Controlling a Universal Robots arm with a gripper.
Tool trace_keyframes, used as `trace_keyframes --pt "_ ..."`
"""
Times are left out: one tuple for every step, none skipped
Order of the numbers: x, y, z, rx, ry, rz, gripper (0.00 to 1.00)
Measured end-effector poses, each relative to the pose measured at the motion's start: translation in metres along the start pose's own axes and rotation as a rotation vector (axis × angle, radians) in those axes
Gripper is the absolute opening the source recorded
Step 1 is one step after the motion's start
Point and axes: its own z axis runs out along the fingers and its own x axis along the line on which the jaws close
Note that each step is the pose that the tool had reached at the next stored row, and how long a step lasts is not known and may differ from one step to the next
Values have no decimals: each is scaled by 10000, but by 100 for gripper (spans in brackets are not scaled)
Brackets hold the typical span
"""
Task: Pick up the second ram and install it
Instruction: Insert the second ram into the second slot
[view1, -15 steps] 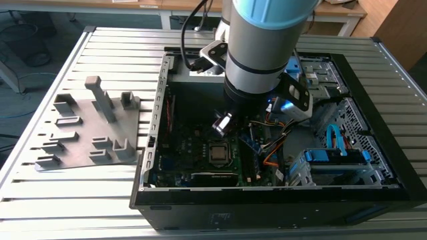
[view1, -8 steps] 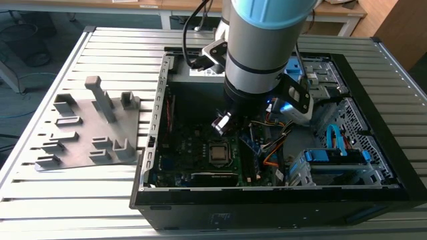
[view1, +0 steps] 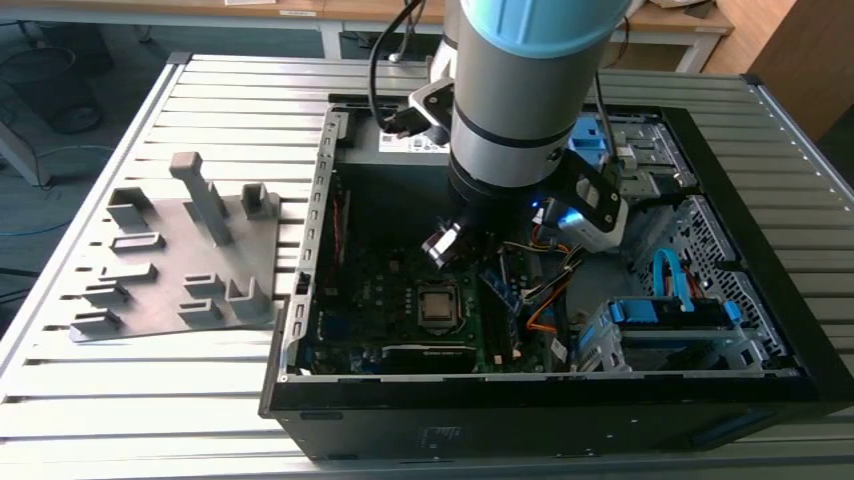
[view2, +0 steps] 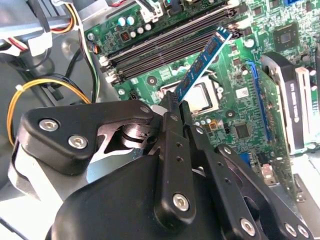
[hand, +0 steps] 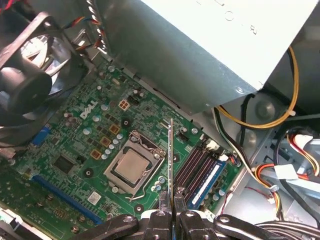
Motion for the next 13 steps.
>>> trace_keyframes --pt "0 0 0 9 -6 75 14" --pt "0 0 0 19 -13 154 14" --pt "0 0 0 28 -20 222 14" --pt "0 0 0 36 -26 295 14" --pt "0 0 0 46 -33 370 14" --pt "0 0 0 55 -40 449 14" --pt "0 0 0 65 -47 528 14" --pt "0 0 0 74 -53 604 14" --pt "0 0 0 85 -61 688 14" --pt "0 0 0 94 -68 766 14" --pt "0 0 0 105 -76 855 14" --pt "0 0 0 117 -84 950 14" --pt "0 0 0 129 -92 1046 14"
